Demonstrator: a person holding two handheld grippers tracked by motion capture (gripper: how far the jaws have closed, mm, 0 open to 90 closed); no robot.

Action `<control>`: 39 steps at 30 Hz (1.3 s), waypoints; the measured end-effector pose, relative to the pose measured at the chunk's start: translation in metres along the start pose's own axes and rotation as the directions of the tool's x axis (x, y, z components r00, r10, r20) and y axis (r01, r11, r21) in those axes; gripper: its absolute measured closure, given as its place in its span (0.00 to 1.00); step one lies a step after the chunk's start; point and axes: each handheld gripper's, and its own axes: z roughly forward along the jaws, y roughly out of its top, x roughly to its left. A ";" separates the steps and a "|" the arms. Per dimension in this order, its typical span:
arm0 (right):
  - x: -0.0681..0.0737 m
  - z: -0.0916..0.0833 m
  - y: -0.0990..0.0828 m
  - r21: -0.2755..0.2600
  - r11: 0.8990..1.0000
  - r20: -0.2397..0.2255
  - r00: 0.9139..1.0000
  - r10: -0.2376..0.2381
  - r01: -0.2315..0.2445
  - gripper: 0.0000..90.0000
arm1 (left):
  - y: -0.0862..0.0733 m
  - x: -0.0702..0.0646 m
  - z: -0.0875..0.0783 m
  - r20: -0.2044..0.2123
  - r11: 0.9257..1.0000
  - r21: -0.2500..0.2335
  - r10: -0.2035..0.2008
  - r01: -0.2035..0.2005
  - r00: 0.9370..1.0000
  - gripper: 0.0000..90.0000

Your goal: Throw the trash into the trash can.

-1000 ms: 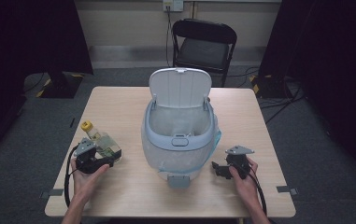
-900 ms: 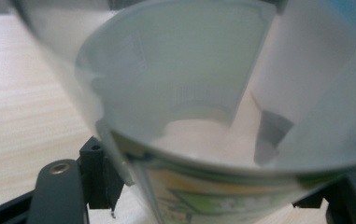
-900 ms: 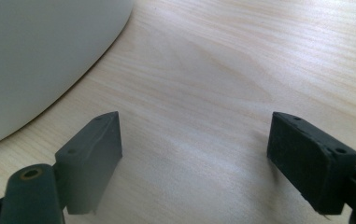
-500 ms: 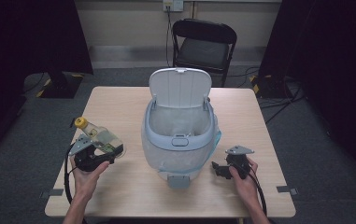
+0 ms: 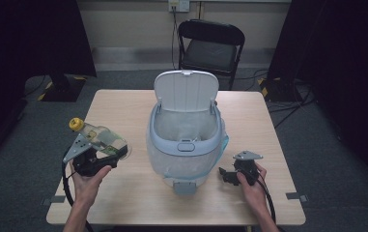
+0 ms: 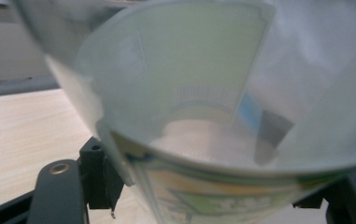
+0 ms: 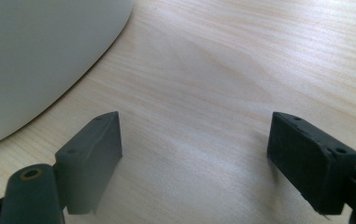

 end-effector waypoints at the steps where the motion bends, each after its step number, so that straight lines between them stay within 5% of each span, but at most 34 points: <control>1: 0.000 0.000 0.000 0.000 1.000 0.000 1.000 -0.002 0.002 0.19 | 0.003 -0.001 -0.001 -0.002 1.000 -0.006 0.006 -0.006 1.000 0.31; 14: 0.000 0.000 0.000 0.000 1.000 0.000 1.000 -0.002 0.002 0.19 | 0.050 -0.016 -0.012 0.024 0.988 -0.156 0.011 -0.007 1.000 0.31; 29: 0.000 0.000 0.000 0.000 1.000 0.000 1.000 0.000 0.000 0.19 | 0.095 -0.033 -0.003 0.084 0.976 -0.216 0.045 -0.026 0.995 0.31; 39: 0.000 0.000 0.000 0.000 1.000 0.000 1.000 0.000 0.000 0.19 | 0.119 -0.050 0.016 0.157 0.974 -0.222 0.082 -0.046 0.984 0.31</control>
